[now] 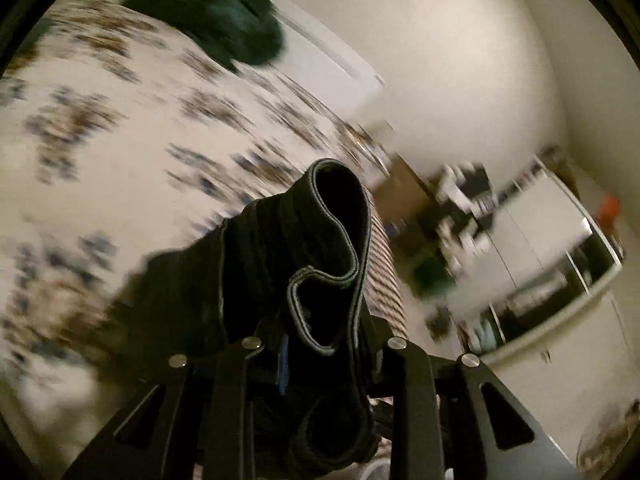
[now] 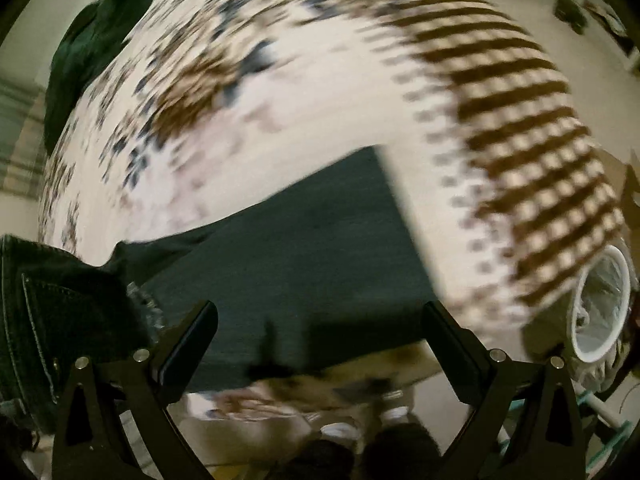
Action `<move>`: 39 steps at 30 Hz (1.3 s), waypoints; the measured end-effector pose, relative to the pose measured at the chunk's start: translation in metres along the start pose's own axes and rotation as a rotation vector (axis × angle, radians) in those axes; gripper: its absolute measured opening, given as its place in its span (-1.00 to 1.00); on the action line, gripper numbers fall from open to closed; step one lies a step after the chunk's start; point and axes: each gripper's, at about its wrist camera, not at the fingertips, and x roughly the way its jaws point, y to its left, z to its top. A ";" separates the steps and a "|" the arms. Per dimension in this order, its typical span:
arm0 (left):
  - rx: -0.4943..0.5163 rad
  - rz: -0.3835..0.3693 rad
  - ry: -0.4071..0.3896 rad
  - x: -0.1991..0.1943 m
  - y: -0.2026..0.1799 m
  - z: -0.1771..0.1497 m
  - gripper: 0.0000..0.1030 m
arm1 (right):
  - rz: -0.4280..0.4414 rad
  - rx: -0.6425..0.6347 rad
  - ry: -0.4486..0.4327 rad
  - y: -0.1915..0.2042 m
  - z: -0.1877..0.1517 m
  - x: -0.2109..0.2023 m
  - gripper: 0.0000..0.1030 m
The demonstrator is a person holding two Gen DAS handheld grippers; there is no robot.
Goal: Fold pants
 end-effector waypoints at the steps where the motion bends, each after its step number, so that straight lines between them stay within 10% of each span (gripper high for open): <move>1: 0.021 -0.010 0.024 0.013 -0.010 -0.007 -0.57 | -0.006 0.019 -0.008 -0.014 0.000 -0.004 1.00; 9: 0.158 0.045 0.295 0.139 -0.050 -0.085 -0.57 | -0.056 0.151 -0.057 -0.119 0.001 -0.023 1.00; 28: 0.280 0.254 0.441 0.193 -0.064 -0.124 -0.43 | -0.067 0.162 -0.064 -0.154 0.014 -0.019 1.00; 33: 0.307 0.290 0.487 0.200 -0.075 -0.119 0.52 | -0.059 0.143 -0.063 -0.148 0.018 -0.021 1.00; 39: 0.316 0.320 0.451 0.190 -0.086 -0.100 0.59 | -0.042 0.127 -0.077 -0.139 0.024 -0.029 1.00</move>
